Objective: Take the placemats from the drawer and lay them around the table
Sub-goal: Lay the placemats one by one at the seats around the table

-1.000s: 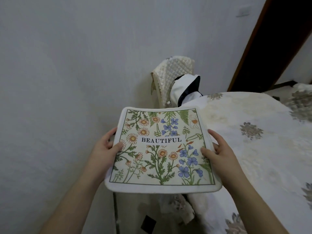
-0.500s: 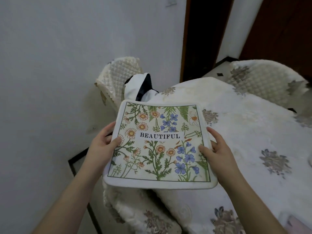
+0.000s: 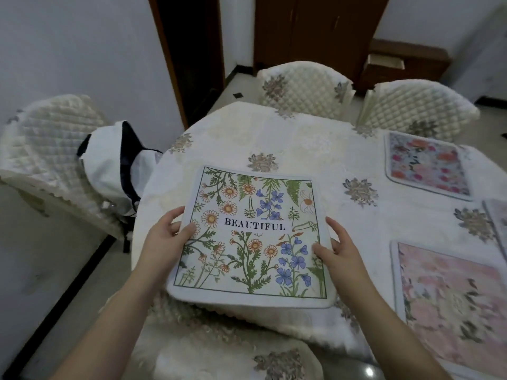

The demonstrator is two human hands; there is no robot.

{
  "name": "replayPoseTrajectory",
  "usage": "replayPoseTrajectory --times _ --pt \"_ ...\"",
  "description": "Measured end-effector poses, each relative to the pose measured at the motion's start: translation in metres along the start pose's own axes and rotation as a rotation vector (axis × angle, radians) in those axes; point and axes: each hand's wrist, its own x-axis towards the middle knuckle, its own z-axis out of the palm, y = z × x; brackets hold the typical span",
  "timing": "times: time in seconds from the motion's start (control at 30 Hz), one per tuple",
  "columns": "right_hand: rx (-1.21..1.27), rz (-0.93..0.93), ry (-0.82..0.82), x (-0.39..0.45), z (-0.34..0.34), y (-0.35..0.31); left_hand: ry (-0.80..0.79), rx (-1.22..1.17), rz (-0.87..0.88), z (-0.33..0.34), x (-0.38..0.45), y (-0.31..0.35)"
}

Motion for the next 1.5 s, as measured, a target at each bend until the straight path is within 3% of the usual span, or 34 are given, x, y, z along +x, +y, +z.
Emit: replayPoseTrajectory --times 0.2,0.5,0.93,1.23,1.5 --pt "0.019 0.08 0.132 -0.017 -0.014 0.038 -0.154 0.067 -0.006 0.027 0.014 -0.017" --pt "0.105 0.197 0.238 -0.019 -0.077 0.101 -0.295 0.07 -0.188 0.106 0.025 -0.059" --pt "0.114 0.237 0.212 0.014 -0.086 0.136 -0.252 0.104 -0.217 0.123 0.041 -0.09" --pt "-0.215 0.129 0.311 0.023 -0.05 0.15 -0.115 0.262 -0.073 0.094 0.061 -0.114" --pt "-0.406 0.097 0.407 0.024 -0.042 0.153 -0.147 0.307 -0.014 0.091 0.075 -0.114"
